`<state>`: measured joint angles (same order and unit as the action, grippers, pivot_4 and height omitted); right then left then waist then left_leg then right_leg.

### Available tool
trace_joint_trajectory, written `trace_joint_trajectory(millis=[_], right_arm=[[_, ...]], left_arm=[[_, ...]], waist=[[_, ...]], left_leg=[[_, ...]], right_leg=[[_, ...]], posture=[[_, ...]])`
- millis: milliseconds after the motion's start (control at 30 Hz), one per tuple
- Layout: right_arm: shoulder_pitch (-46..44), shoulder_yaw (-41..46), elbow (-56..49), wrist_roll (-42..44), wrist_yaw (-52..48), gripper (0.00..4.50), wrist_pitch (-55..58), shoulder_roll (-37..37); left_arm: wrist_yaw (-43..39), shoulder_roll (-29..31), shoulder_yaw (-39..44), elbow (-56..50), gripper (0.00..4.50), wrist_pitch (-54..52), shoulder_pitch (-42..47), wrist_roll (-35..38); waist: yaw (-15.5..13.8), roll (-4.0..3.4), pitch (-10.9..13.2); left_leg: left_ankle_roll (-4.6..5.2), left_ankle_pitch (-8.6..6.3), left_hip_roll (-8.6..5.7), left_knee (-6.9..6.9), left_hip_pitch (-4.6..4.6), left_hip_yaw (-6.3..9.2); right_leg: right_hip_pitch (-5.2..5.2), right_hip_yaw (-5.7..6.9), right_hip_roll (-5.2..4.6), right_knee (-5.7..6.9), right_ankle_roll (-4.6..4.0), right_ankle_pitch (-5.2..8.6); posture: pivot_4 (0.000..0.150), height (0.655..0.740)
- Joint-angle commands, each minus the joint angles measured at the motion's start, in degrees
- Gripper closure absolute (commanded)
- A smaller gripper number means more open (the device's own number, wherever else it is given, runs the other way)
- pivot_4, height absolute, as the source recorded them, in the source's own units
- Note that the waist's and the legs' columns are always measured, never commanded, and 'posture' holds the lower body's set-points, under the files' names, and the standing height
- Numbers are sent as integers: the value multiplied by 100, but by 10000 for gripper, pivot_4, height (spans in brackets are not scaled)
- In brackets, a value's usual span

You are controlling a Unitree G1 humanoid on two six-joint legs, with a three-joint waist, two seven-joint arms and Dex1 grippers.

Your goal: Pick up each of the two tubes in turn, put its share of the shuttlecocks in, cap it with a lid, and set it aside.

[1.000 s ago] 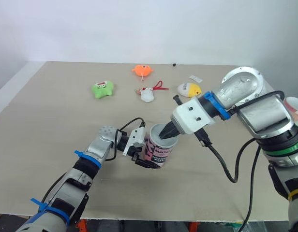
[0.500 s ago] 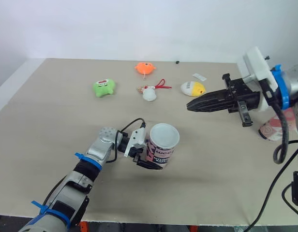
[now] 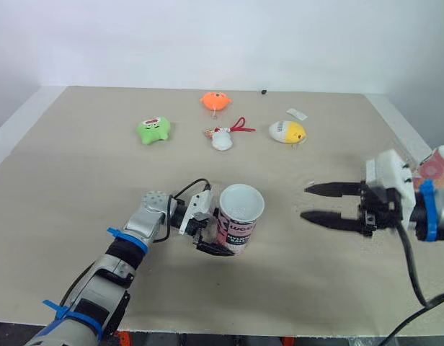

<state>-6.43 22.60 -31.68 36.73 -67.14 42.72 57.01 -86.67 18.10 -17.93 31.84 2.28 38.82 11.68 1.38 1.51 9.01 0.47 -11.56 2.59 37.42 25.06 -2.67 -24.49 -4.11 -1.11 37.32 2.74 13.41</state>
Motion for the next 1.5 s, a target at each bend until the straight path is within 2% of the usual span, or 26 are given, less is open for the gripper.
trace_joint_trajectory(millis=[33,167,300,433,600,767,933,1200,1233,1300,1367,1400,1500], right_arm=[[291,207,-351,154,100,586,-111,-18],[804,-213,-431,19,197,586,-308,-177],[851,-934,-288,-351,510,586,-596,-443],[442,-1907,89,-852,977,586,-947,-1062],[193,-2610,411,-1264,997,586,-1419,-1434],[-114,-3009,737,-1434,1031,586,-1664,-1768],[-592,-3431,1195,-1628,1078,586,-1892,-2247],[-1086,-3683,1855,-1821,1021,586,-2165,-2670],[-1093,-3667,1876,-1808,996,4414,-2174,-2682],[-1055,-3600,1846,-1750,920,8594,-2184,-2646],[-1006,-3472,1791,-1697,921,15465,-2157,-2587],[-993,-3388,1755,-1658,936,17526,-2105,-2543],[-923,-3049,1565,-1451,970,17526,-1959,-2372]], left_arm=[[4,293,183,-198,0,-39,-109,7],[77,729,458,-363,0,-87,-223,85],[48,1144,832,-805,0,-327,-406,367],[-94,1572,1372,-1782,0,-841,-786,1068],[-92,1832,1628,-3093,0,-2245,-1120,2170],[181,1996,1811,-4003,0,-3105,-1095,2861],[265,2243,1830,-4512,0,-3406,-933,3074],[342,2360,1747,-4611,0,-3359,-1017,3022],[350,2360,1738,-4611,0,-3347,-1029,3010],[375,2352,1723,-4608,0,-3337,-1036,2999],[399,2334,1706,-4596,0,-3318,-1040,2987],[406,2321,1696,-4586,0,-3316,-1047,2988],[432,2239,1625,-4517,0,-3244,-1043,2937]], waist=[[0,0,0],[-2,2,1],[0,3,2],[9,22,12],[-17,18,14],[-12,24,17],[-1,39,25],[-6,36,25],[-6,36,24],[-6,36,25],[-7,36,24],[-7,36,25],[-12,36,25]], left_leg=[[0,0,1,0,0,0],[0,0,2,0,-1,12],[0,0,7,1,-2,9],[-1,0,14,2,-2,8],[-2,0,11,4,2,10],[-4,-1,-1,6,3,11],[-7,1,14,10,-3,18],[-8,2,21,9,-5,18],[-8,2,20,9,-5,18],[-8,2,20,9,-4,19],[-8,2,20,9,-3,20],[-8,2,20,9,-3,20],[-8,2,19,9,-3,20]], right_leg=[[0,0,1,0,0,-1],[7,7,3,-2,0,0],[5,6,5,-2,-6,-3],[3,10,5,-2,-8,-5],[7,14,-6,-3,0,1],[12,13,-14,-3,11,6],[14,16,15,-2,-10,-7],[13,15,25,1,-17,-9],[13,14,25,1,-16,-9],[13,15,25,1,-14,-8],[13,15,25,1,-9,-10],[13,15,25,1,-10,-10],[14,15,24,1,-11,-10]], posture=[[1500,7400],[1500,7400],[1500,7400],[1500,7400],[1500,7400],[1500,7400],[1500,7400],[1500,7400],[1500,7400],[1500,7400],[1500,7400],[1500,7400],[1500,7400]])
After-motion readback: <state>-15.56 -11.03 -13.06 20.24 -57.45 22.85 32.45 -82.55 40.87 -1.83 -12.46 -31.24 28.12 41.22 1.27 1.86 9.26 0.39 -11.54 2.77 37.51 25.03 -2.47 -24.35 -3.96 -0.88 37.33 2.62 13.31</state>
